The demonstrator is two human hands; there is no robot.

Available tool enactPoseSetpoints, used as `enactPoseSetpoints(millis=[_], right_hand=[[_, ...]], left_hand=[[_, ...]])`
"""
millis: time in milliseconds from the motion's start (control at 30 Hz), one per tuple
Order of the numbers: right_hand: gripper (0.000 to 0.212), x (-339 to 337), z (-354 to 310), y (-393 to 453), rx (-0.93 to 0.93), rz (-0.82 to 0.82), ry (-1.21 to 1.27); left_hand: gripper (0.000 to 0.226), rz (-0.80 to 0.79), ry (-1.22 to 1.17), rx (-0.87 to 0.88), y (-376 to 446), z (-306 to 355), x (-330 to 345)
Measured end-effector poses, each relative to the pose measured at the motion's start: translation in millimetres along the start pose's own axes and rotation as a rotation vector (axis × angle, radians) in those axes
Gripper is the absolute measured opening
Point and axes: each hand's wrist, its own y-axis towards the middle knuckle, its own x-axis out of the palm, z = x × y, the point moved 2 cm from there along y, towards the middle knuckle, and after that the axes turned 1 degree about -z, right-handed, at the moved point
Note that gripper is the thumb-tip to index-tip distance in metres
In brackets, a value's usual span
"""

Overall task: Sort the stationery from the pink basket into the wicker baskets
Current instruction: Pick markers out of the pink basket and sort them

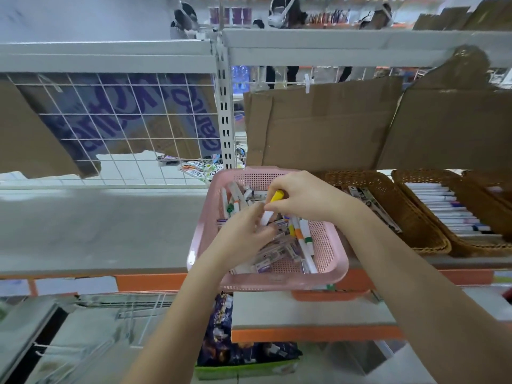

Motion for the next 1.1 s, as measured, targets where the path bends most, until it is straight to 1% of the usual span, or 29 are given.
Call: enactPoseSetpoints(millis=[33,67,133,233,300,400,500,567,633,700,767,800,867,900,967,1000,1100], right_hand=[[0.014,2,-3,1,-0.022,0.005,0.067],[0.014,3,-5,4,-0.042,0.017,0.1],[0.016,4,-5,10,-0.054,0.018,0.159],[0.005,4,10,17,-0.003,-0.096,0.327],[0.004,11,25,24,0.06,-0.154,0.26],[0.019,41,40,40,0.186,-0.272,0.095],[0.026,75,37,56,0.268,-0.391,-0.038],[0.026,90,34,66,0.297,-0.427,-0.023],[0.036,99,33,73,0.315,-0.446,-0.021],[0.038,102,35,76,0.348,-0.422,-0.017],[0.04,102,39,76,0.391,-0.394,0.063],[0.038,101,40,74,0.405,-0.386,0.097],[0.019,95,43,67,0.407,-0.345,0.071],[0.018,89,45,63,0.398,-0.296,0.017],[0.028,74,46,52,0.385,-0.161,-0.101],[0.027,66,45,46,0.376,-0.1,-0.142],[0.018,40,36,28,0.311,0.035,-0.19]], left_hand=[[0.005,-0.005,-0.095,-0.009,-1,0,1],[0.005,0.006,-0.199,-0.023,-3,0,1],[0.016,0.056,-0.358,-0.042,-7,-2,0],[0.026,0.142,-0.414,-0.056,-15,-8,0],[0.025,0.201,-0.423,-0.097,-20,-15,0],[0.021,0.287,-0.415,-0.123,-24,-22,-1],[0.019,0.323,-0.439,-0.104,-25,-21,-3],[0.02,0.324,-0.456,-0.114,-26,-22,-3],[0.02,0.318,-0.47,-0.134,-26,-24,-2],[0.021,0.3,-0.464,-0.147,-26,-26,-2],[0.023,0.286,-0.465,-0.147,-25,-25,-2],[0.024,0.284,-0.464,-0.143,-26,-24,-2],[0.024,0.29,-0.45,-0.132,-26,-23,-3],[0.024,0.29,-0.443,-0.13,-26,-22,-2],[0.024,0.272,-0.443,-0.13,-26,-22,-1],[0.023,0.261,-0.451,-0.127,-25,-22,-1],[0.022,0.245,-0.461,-0.103,-24,-21,0]])
